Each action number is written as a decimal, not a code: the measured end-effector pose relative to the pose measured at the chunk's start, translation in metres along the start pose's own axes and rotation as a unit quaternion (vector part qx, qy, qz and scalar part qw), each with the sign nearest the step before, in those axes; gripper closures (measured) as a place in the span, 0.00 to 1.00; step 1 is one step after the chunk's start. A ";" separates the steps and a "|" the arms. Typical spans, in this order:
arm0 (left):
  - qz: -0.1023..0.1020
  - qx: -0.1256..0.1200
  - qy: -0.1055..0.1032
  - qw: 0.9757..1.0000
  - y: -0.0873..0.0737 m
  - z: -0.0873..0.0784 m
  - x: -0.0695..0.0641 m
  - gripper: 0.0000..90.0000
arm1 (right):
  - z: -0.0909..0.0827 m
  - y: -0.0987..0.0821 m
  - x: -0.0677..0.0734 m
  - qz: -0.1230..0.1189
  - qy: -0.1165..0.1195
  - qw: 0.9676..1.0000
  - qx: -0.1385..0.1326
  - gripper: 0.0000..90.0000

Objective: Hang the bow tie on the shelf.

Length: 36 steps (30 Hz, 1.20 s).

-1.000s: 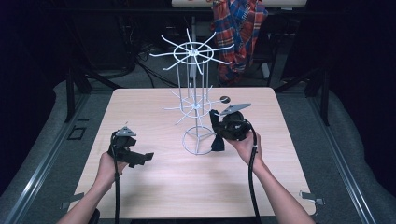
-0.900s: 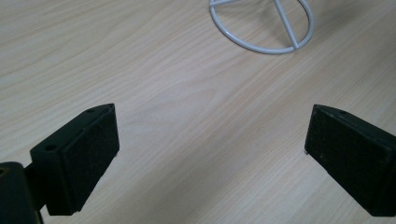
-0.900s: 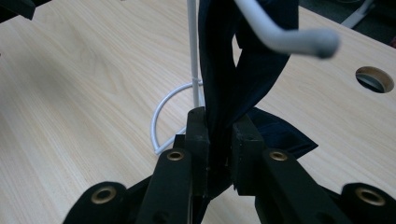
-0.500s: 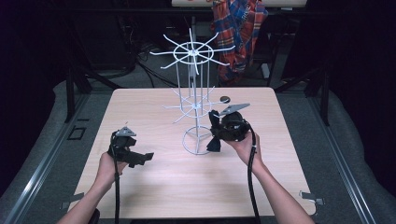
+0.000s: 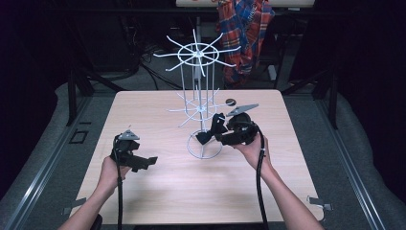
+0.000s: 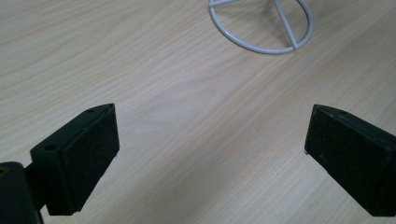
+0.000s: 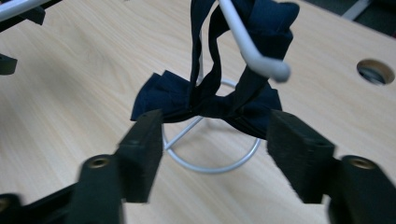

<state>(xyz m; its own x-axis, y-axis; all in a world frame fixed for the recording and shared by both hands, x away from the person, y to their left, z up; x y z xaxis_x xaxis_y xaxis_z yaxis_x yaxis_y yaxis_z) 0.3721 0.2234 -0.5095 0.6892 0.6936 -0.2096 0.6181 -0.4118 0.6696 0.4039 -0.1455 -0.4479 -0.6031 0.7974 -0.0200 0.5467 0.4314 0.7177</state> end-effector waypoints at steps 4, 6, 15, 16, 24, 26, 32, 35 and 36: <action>-0.001 0.001 -0.002 1.000 0.000 -0.001 0.000 0.03 | -0.010 -0.001 0.000 -0.001 0.000 1.000 0.018 0.25; -0.001 -0.001 -0.001 1.000 0.000 0.000 0.000 0.03 | -0.015 -0.003 -0.001 -0.005 0.007 1.000 0.026 0.21; -0.001 -0.001 -0.001 1.000 0.000 -0.001 0.000 0.03 | -0.033 -0.020 -0.004 -0.017 0.001 0.999 0.036 0.16; -0.001 -0.002 -0.001 1.000 0.000 -0.001 0.000 0.03 | -0.035 -0.024 -0.004 -0.020 -0.002 0.999 0.036 0.15; -0.002 -0.001 -0.002 1.000 0.000 -0.001 0.000 0.03 | -0.043 -0.040 -0.006 -0.023 -0.009 0.999 0.049 0.13; -0.001 0.001 -0.003 1.000 0.000 -0.001 0.000 0.03 | -0.046 -0.050 -0.008 -0.020 -0.013 0.998 0.055 0.12; -0.003 0.001 -0.002 1.000 0.000 0.000 0.000 0.03 | -0.050 -0.075 -0.014 -0.009 -0.017 0.997 0.077 0.08; -0.004 0.001 -0.002 1.000 0.000 0.000 -0.001 0.03 | -0.051 -0.083 -0.016 -0.003 -0.023 0.996 0.083 0.07; -0.002 0.004 -0.002 1.000 0.000 0.001 0.000 0.03 | -0.051 -0.093 -0.017 0.002 -0.023 0.995 0.097 0.06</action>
<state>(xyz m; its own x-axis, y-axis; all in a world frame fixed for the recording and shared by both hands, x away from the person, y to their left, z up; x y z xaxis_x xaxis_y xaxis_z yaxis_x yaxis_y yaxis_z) 0.3719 0.2231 -0.5101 0.6886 0.6924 -0.2155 0.6233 -0.4133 0.6638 0.3339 -0.2211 -0.4793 -0.5751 0.8164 -0.0523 0.6539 0.4972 0.5703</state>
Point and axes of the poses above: each handheld gripper's, and its own axes: z roughly forward along the jaws, y roughly out of its top, x roughly to its left, the point moved 1 cm from there along z, roughly forward along the jaws, and after that the axes turned 7 degrees about -y, right-handed, at the moved point
